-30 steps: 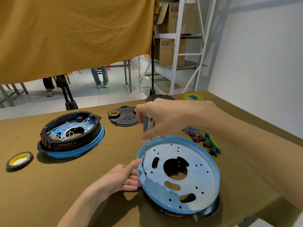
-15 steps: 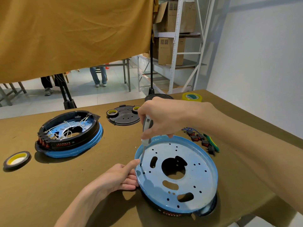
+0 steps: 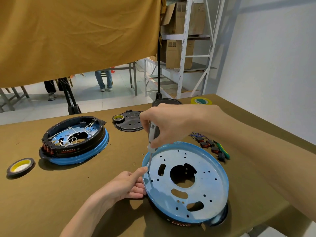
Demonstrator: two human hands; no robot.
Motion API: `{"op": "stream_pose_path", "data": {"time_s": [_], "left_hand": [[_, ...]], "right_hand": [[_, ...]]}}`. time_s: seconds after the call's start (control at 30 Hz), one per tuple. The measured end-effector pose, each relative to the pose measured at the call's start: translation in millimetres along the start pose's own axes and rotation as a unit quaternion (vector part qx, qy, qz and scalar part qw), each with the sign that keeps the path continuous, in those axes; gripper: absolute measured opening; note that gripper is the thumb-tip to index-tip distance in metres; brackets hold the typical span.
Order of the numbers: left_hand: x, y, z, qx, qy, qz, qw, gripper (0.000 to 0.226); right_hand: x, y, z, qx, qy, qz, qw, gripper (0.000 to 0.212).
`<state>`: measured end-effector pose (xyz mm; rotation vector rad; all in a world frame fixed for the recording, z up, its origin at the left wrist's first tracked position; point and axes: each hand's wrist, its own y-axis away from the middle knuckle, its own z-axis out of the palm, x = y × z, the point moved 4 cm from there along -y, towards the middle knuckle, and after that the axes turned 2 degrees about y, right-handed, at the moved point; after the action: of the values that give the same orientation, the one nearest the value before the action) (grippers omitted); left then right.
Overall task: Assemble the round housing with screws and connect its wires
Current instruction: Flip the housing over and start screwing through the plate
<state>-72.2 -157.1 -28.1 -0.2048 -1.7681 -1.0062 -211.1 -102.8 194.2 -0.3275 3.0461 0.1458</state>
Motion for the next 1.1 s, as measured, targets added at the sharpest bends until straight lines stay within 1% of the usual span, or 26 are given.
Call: {"op": "stream_pose_path", "data": {"time_s": [0.17, 0.3, 0.4, 0.57, 0.97, 1.03, 1.1], "left_hand": [[1.8, 3.6, 2.4, 0.0, -0.001, -0.001, 1.0, 0.057], [3.8, 6.1, 4.1, -0.005, -0.002, 0.0, 1.0, 0.057], [4.9, 7.9, 5.9, -0.013, 0.0, 0.007, 1.0, 0.059], [5.4, 9.3, 5.4, -0.018, -0.008, 0.009, 1.0, 0.058], [1.8, 5.8, 2.8, -0.018, -0.007, 0.006, 1.0, 0.056], [0.6, 4.1, 2.9, -0.008, -0.006, 0.004, 1.0, 0.059], [0.5, 2.8, 3.8, -0.004, 0.008, -0.003, 1.0, 0.065]], "right_hand": [[1.1, 1.1, 3.0, 0.042, -0.002, -0.025, 0.999, 0.025], [-0.3, -1.2, 3.0, 0.046, -0.003, -0.055, 0.997, 0.025], [1.4, -2.3, 1.9, 0.051, -0.013, -0.054, 0.997, 0.025], [3.7, -1.6, 3.1, 0.052, -0.029, -0.054, 0.997, 0.026], [-2.6, -6.1, 4.5, 0.065, -0.016, -0.061, 0.996, 0.029], [-0.9, -3.0, 4.6, 0.057, -0.029, -0.055, 0.996, 0.026], [10.1, 4.6, -0.7, 0.044, -0.066, -0.024, 0.997, 0.024]]}}
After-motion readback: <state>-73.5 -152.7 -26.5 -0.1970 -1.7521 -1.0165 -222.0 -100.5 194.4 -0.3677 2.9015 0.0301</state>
